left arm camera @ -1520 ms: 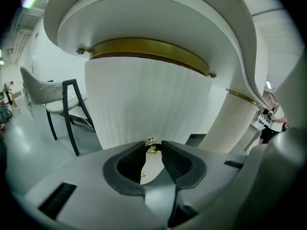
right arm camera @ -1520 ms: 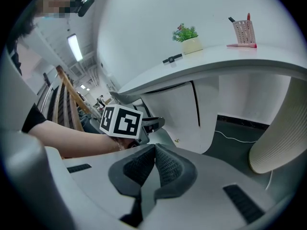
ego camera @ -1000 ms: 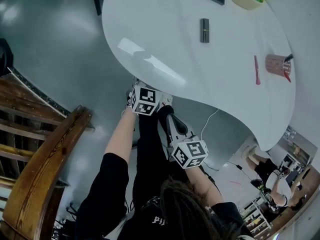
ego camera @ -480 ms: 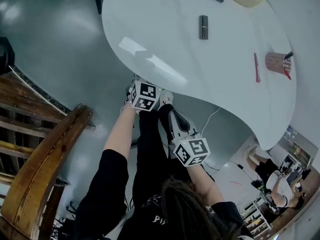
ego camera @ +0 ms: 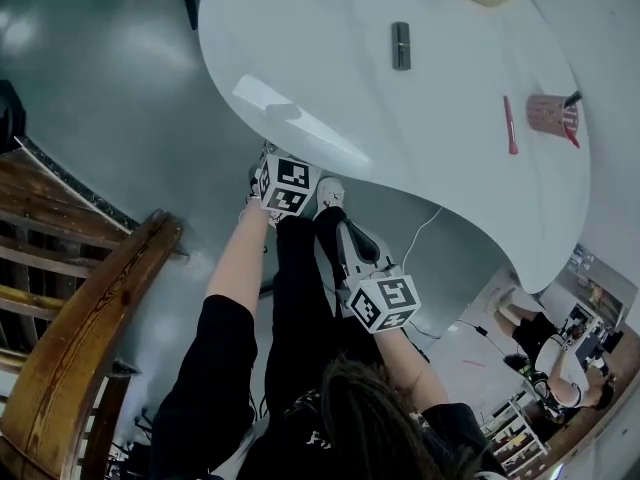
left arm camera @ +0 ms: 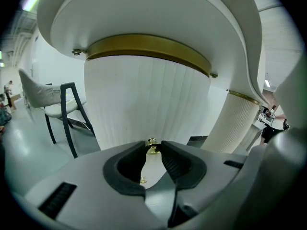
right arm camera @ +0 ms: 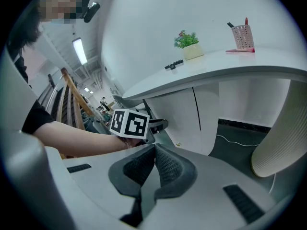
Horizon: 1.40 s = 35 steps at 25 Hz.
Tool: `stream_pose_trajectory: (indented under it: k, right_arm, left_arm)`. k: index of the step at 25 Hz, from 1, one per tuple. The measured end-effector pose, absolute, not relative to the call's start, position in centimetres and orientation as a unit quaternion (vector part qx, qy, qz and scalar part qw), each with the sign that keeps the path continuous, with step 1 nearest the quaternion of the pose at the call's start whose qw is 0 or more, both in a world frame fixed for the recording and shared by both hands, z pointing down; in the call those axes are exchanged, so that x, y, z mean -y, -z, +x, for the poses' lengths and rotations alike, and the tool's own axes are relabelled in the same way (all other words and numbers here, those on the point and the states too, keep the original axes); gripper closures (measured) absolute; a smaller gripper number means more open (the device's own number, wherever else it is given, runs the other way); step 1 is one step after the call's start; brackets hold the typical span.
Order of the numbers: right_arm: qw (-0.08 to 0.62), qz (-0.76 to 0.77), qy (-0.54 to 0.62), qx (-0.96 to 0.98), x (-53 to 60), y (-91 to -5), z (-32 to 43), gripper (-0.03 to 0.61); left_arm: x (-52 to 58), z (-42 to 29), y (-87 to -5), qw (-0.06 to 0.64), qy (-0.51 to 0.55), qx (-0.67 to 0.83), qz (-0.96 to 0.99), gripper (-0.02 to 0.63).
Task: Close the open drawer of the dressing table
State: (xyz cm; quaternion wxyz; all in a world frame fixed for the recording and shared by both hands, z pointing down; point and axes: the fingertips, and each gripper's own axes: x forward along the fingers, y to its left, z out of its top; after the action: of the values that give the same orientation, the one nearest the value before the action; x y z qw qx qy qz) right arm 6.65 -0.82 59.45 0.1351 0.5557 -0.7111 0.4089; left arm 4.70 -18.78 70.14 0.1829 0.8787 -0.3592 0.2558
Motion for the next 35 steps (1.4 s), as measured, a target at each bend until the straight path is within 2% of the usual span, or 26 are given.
stream_pose_trajectory:
  k: [5,8,11,22,35]
  right_arm:
    - [0.132,0.547,-0.406,0.720,0.5,-59.0,6.2,0.552]
    - [0.135,0.537,-0.411,0.724,0.3,-58.8,6.2,0.551]
    - [0.136,0.533,-0.414,0.725,0.1,-58.3,6.5,0.551]
    - [0.127,0.532,-0.389,0.741,1.9,-54.8,8.6,0.551]
    - [0.135,0.499,-0.335,0.788,3.7,-50.0,10.1,0.551]
  left_arm:
    - [18.9,4.7,-69.8,0.205,-0.256,0.349,0.878,0.487]
    - [18.5,4.1,-69.6,0.201,-0.268,0.362,0.870,0.448]
    - [16.8,3.5,-69.7,0.212,-0.287,0.358,0.863,0.437]
    - [11.2,1.0,-65.4,0.228,-0.317,0.363,0.846,0.435]
    - [7.6,2.3,-55.9,0.224,-0.292,0.389,0.844,0.436]
